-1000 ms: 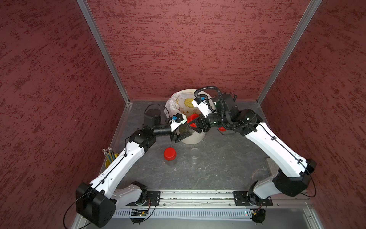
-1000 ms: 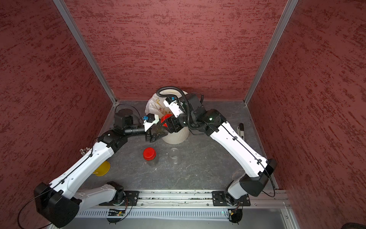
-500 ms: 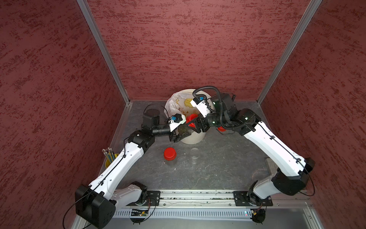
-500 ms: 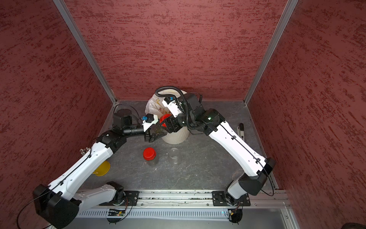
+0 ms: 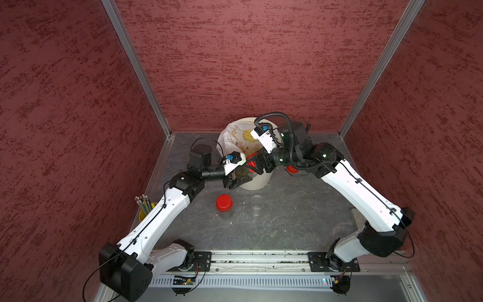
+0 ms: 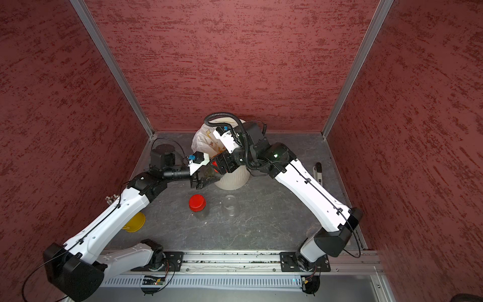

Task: Empty moldy tea leaves from jars
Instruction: Pick up the jar from the center of the board.

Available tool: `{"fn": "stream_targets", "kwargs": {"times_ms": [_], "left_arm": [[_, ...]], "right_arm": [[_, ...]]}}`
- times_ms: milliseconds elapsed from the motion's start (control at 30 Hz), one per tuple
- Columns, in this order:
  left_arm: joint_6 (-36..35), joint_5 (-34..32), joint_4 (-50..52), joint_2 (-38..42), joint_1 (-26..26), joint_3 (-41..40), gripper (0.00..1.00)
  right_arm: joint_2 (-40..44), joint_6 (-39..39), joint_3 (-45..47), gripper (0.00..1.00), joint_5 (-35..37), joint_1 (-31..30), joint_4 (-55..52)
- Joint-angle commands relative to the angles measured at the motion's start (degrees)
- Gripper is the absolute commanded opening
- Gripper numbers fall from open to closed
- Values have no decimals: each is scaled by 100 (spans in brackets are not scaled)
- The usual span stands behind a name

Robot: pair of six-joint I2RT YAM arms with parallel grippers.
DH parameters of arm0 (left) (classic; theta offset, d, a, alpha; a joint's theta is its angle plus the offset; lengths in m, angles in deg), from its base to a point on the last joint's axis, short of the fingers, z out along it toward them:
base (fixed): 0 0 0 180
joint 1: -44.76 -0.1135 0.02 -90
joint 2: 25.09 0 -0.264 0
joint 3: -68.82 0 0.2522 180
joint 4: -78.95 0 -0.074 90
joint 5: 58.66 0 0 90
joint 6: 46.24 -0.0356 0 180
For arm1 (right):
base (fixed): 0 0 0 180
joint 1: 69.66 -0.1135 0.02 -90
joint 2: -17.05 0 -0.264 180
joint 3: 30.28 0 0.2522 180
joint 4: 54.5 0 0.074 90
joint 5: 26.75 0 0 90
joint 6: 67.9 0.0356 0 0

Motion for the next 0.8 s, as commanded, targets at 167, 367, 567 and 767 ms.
{"fn": "stream_targets", "kwargs": {"times_ms": [167, 367, 567, 767], "left_arm": [[-149, 130, 66, 60, 1, 91, 64], [-123, 131, 41, 62, -35, 103, 62], [-72, 218, 53, 50, -129, 171, 62], [-72, 245, 64, 40, -153, 180, 62]], "right_arm": [[44, -94, -173, 84, 144, -10, 179], [203, -123, -54, 84, 259, -9, 70], [306, -157, 65, 84, 380, -9, 13], [387, -174, 194, 84, 442, -5, -3]]}}
